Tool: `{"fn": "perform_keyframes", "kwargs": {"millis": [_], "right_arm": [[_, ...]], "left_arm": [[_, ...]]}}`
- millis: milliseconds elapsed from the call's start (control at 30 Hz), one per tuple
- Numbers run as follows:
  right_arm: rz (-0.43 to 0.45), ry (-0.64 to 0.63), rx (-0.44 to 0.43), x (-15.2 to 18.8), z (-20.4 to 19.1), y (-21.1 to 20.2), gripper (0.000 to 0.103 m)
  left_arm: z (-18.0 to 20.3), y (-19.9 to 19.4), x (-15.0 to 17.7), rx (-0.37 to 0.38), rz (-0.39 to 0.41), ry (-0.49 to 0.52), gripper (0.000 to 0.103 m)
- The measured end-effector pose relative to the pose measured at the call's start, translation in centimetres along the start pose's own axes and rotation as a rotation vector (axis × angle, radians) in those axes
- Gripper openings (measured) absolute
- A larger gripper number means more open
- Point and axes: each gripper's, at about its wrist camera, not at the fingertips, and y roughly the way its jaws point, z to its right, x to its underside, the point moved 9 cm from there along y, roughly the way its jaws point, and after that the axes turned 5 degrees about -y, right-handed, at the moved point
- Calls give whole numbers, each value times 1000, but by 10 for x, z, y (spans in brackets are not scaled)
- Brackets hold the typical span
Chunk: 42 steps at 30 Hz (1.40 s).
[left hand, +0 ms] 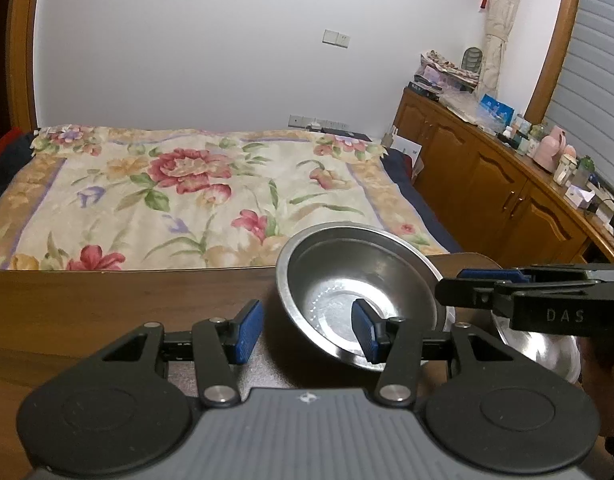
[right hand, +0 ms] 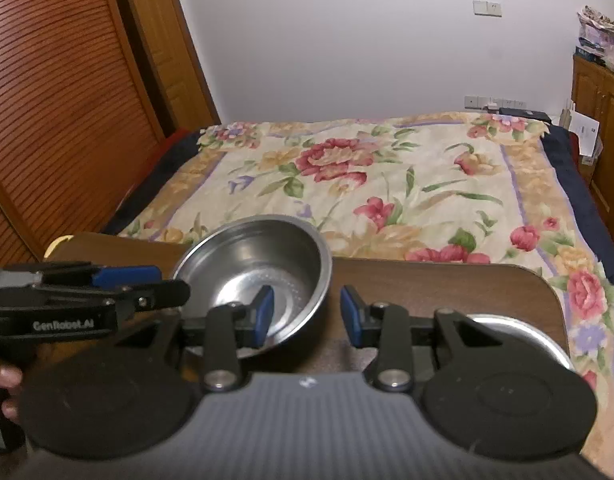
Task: Organize plates and bowls
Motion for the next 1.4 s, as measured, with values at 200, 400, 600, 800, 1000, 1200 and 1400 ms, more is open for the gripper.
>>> {"fn": "perform_keyframes", "kwargs": {"millis": [200,400,600,800,1000,1200,1400], "right_arm": [[-23,15,-19,2,0,5,38],[-38,24,-33,4,0,10,38],[-51,25,-53,5,-4,13,38],[-60,22,-81,11,-8,15,36],[-60,18,-86,12,-9,14,30],[-40,14,-93,8,-12,5,27],[-8,21,-101,-1,-12,-15,27]], "left_arm": [[-4,7,0,1,-9,-27,44],[-7,13,2,7,-27,-44,36],[-8,15,4,22,-37,-59,29],[-3,15,5,41,-43,-81,22],[-3,14,6,35,-52,-76,21],[-2,3,1,44,-36,-68,21],[12,-21,-8,65,0,-49,21]]}}
